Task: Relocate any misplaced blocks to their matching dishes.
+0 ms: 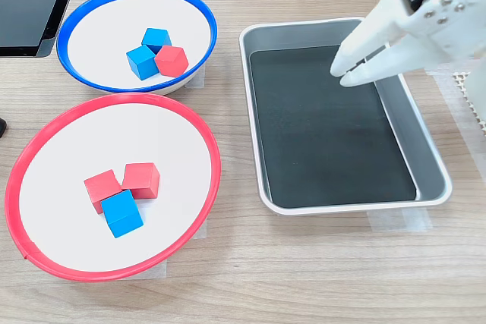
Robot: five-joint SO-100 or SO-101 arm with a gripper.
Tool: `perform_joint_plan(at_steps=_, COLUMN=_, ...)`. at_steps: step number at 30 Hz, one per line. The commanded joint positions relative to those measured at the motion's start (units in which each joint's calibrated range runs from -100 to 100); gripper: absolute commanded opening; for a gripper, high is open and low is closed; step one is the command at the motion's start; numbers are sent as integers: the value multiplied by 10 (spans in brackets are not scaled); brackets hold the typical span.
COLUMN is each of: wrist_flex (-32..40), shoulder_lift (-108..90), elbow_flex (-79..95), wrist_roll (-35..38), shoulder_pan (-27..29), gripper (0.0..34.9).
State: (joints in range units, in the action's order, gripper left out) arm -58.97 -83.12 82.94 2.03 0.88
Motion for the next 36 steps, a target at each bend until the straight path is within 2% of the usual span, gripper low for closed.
perform_joint_plan(at_steps=1, wrist_flex=12, shoulder_lift=119, elbow_flex=-126, wrist_roll=33, shoulder_pan=-6, gripper=4)
perform_joint_plan(at_steps=10, wrist_flex=11, shoulder_lift=362, elbow_flex=-345, wrist_roll=144, shoulder_pan=1, gripper=3)
perform_joint_plan(at_steps=18, wrist_flex=-4, shoulder_lift=583, elbow_flex=-535, wrist_roll=210, shoulder_pan=-2, gripper=3)
perform_joint_plan(at_steps=32, wrist_flex=12, shoulder_lift=819, elbow_flex=-724, wrist_roll=350, shoulder_pan=43, gripper=3)
perform_joint_plan(at_steps=34, wrist_flex=14, shoulder_lift=850, elbow_flex=-754, wrist_roll=364, shoulder_pan=52, gripper=21)
perform_joint_plan(at_steps=36, wrist_flex=14, shoulder_lift=876, elbow_flex=-781, wrist_roll=374, shoulder_pan=59, gripper=65)
